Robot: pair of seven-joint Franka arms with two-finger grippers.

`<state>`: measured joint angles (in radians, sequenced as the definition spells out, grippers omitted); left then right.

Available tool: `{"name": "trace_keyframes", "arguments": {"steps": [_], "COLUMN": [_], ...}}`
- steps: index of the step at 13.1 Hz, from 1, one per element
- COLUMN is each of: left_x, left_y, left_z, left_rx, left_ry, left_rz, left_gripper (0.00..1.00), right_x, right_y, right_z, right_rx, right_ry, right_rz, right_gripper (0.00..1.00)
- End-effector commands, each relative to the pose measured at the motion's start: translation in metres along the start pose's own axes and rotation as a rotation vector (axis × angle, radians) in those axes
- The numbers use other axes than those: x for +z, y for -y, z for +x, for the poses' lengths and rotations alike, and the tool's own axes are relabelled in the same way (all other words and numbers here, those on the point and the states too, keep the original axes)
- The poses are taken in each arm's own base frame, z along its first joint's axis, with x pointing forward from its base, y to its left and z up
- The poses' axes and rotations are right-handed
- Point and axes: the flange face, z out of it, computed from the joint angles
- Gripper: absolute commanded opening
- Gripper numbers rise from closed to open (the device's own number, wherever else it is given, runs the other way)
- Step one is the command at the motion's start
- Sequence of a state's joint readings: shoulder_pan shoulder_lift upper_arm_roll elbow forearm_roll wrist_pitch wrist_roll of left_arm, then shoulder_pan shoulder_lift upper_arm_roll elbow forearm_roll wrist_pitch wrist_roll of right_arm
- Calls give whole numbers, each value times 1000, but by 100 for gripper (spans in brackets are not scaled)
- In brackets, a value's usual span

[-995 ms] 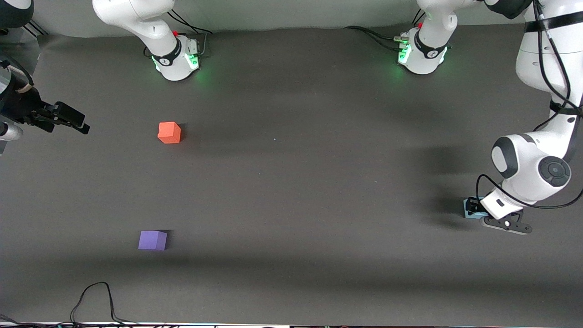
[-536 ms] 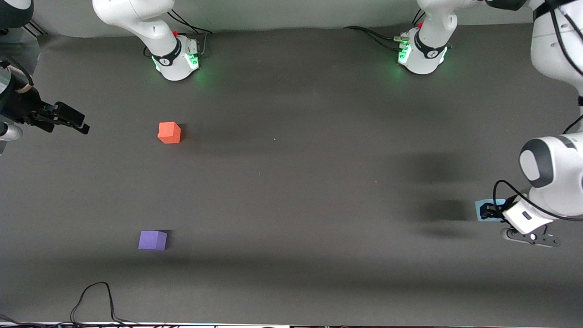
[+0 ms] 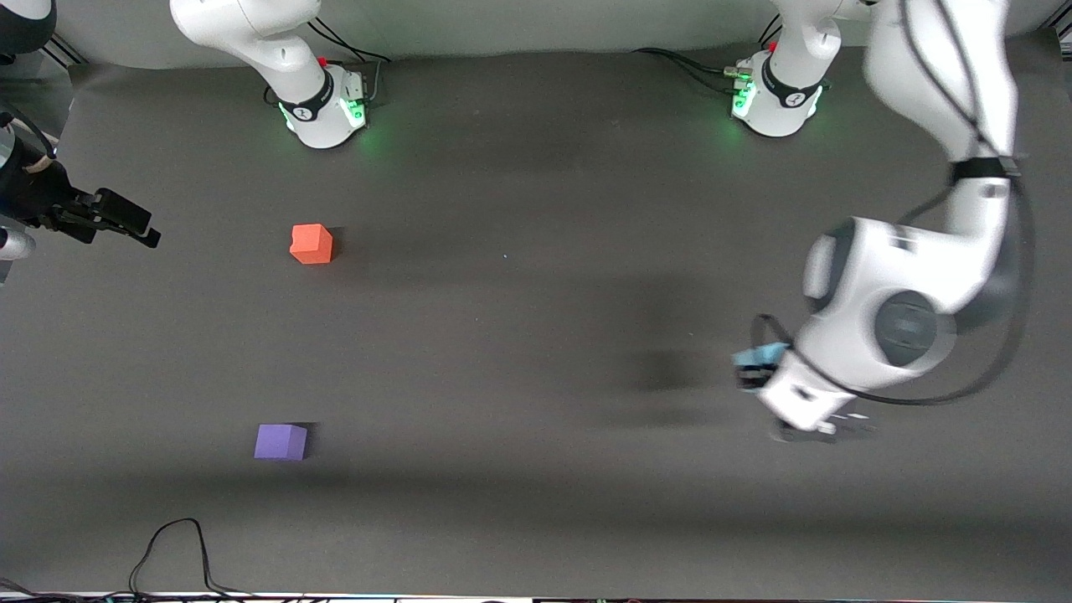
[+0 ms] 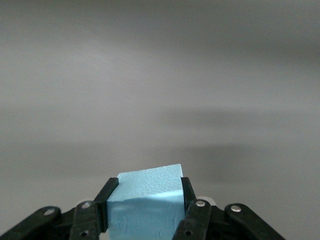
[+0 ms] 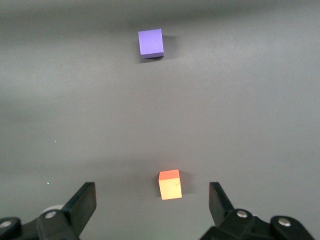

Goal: Place blue block between orange and purple blocks
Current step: 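Lift and carry the blue cube with the left gripper toward the table middle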

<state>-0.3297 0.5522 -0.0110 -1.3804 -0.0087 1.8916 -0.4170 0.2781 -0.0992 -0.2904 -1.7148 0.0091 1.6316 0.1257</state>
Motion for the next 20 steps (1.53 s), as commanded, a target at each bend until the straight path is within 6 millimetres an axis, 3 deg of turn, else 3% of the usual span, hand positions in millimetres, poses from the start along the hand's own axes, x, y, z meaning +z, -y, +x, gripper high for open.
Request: {"name": "trace_keyframes", "arguments": {"steps": [1, 4, 6, 8, 10, 12, 17, 20], "left_x": [5, 25, 54, 98, 141, 168, 191, 202], "left_y": [-121, -244, -302, -342, -362, -366, -365, -361], "left_z": [-51, -121, -171, -210, -230, -233, -227, -224], "left_rx": [-88, -80, -15, 47, 96, 111, 112, 111], "left_ry": [-17, -66, -89, -138, -160, -168, -186, -189], "left_rz": [14, -11, -25, -17, -11, -15, -34, -15], "left_gripper": [55, 55, 55, 55, 55, 55, 56, 62], "right_x": [-1, -1, -1, -2, -1, -1, 2, 2], "right_y": [-2, -2, -1, -1, -1, -1, -2, -13], "right_z": [0, 0, 0, 0, 0, 0, 1, 3], "right_rx": [6, 6, 5, 5, 5, 5, 8, 27], "right_ry": [4, 4, 4, 2, 4, 4, 9, 9], "right_rz": [-1, -1, -1, 0, -1, -1, -3, -6], "right_gripper": [100, 100, 100, 100, 100, 100, 100, 100]}}
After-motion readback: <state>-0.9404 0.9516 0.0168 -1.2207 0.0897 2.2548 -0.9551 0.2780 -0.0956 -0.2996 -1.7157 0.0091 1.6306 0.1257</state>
